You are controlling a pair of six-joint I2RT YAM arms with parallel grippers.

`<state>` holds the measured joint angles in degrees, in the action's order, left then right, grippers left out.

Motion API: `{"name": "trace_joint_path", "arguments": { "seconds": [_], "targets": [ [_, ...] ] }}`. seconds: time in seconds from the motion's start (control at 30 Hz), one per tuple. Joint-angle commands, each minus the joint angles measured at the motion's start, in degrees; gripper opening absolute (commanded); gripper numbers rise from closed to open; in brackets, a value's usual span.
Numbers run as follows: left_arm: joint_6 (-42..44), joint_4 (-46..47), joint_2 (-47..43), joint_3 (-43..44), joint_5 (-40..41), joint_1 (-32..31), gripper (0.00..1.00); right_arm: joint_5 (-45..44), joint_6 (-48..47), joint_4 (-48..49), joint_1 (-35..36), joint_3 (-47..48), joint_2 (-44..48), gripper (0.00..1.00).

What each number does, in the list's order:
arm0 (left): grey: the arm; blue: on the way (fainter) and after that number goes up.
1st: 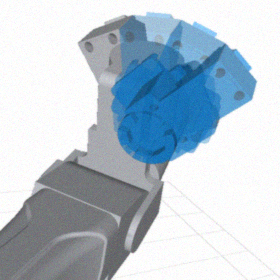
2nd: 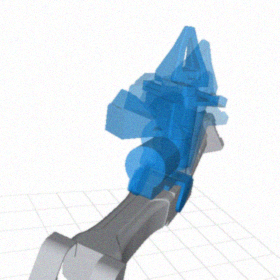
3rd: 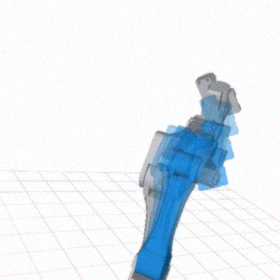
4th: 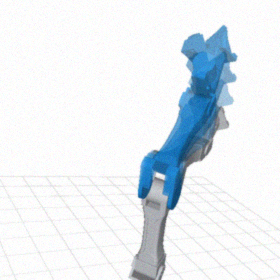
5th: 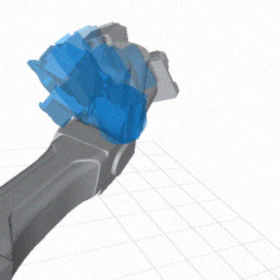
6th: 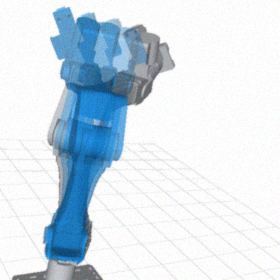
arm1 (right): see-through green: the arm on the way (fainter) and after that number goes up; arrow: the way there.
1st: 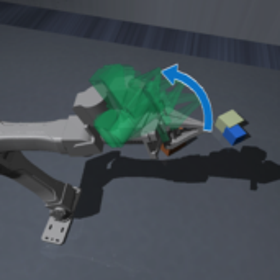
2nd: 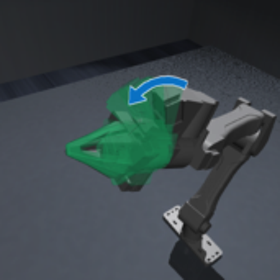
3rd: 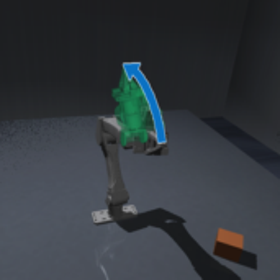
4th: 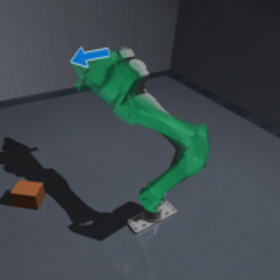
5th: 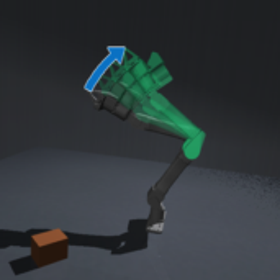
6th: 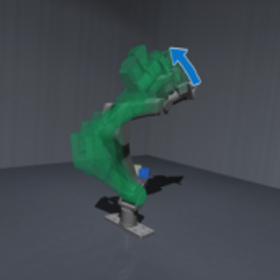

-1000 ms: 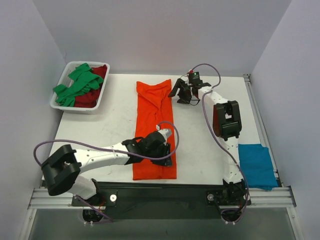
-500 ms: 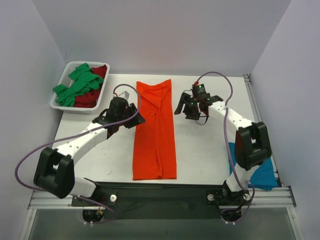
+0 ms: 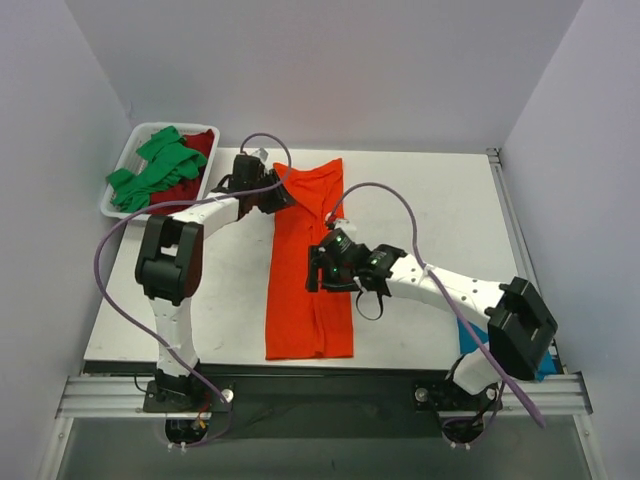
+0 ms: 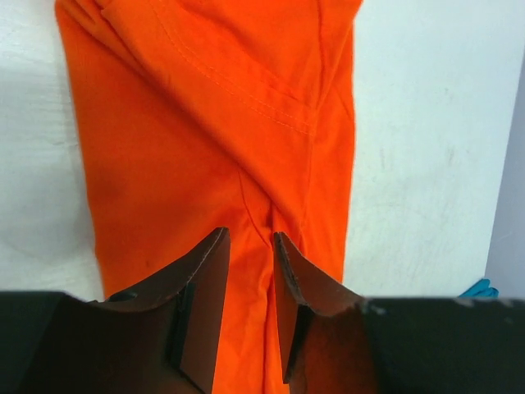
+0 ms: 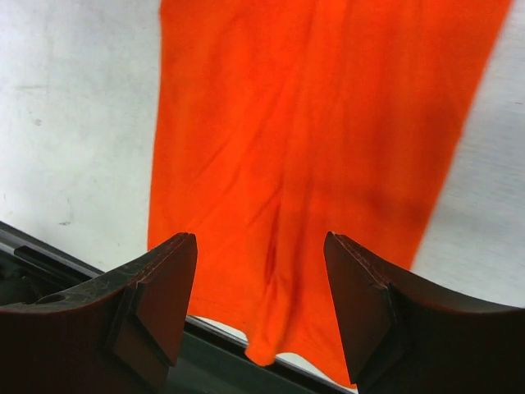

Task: Fold and stack the t-shirts
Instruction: Rotate the tshirt 90 degrees

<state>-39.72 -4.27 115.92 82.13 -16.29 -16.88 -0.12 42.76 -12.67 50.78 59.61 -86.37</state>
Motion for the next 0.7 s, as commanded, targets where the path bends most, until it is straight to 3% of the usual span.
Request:
{"name": "trace_joint_path", "arguments": {
  "seconds": [0.0, 0.43, 0.67],
  "targets": [
    [1.7, 0.1, 4.5, 5.2, -2.9, 0.9, 0.38, -6.5, 2.0, -1.0, 4.0, 4.1, -3.1, 0.64],
    [3.8, -3.7, 13.0, 9.7, -4.0, 2.8, 0.36, -15.9, 0.7, -4.4, 18.7, 16.5, -23.0, 0.64],
    [4.1, -5.3, 14.8, 13.1, -3.9, 3.2, 0.36, -15.4, 5.7, -6.8, 22.8, 16.9, -26.0, 0.60]
  ]
}}
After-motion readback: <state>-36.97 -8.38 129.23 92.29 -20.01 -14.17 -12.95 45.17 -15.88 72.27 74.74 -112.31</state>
